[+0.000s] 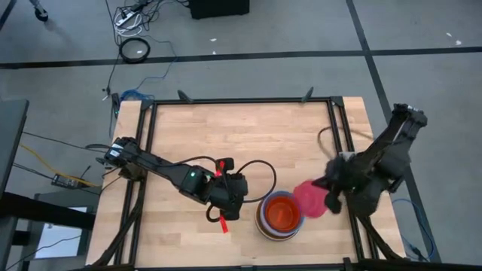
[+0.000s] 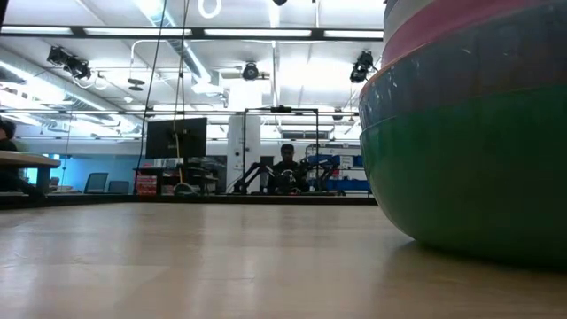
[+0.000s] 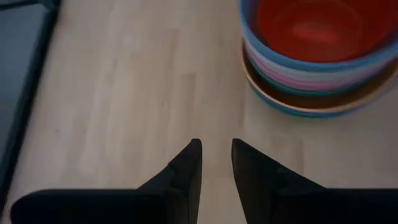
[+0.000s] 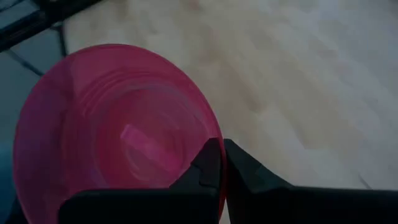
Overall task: Nest bowls inside each other
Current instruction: Stack the red bowl into the orange bowl
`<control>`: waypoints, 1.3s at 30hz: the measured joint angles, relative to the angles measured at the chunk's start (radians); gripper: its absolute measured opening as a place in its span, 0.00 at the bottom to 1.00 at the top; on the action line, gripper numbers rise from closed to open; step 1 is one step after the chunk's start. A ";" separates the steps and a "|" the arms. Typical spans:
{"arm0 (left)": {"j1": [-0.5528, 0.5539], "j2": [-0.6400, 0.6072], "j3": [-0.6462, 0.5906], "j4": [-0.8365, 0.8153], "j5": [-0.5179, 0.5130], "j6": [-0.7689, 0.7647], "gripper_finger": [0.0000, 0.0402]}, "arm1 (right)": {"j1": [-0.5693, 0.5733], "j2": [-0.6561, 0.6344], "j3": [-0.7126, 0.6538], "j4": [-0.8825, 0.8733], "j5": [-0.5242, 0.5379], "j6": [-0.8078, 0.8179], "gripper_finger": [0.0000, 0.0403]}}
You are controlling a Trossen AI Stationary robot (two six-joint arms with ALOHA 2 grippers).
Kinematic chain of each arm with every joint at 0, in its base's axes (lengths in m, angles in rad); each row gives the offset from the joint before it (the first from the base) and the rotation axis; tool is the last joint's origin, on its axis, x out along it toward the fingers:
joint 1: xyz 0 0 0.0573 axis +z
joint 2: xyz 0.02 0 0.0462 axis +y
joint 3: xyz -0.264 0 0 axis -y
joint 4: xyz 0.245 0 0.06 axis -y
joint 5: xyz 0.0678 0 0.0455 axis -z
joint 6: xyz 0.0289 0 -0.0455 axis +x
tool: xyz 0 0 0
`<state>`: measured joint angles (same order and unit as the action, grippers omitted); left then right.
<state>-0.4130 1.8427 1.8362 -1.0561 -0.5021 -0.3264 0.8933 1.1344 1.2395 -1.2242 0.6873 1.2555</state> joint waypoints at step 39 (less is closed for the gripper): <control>-0.001 0.000 0.000 -0.012 -0.029 0.007 0.24 | -0.207 0.153 -0.001 0.320 -0.207 -0.360 0.43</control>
<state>-0.4145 1.8431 1.8362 -1.0683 -0.5311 -0.3191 0.6863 1.2871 1.2385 -0.9043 0.4802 0.8957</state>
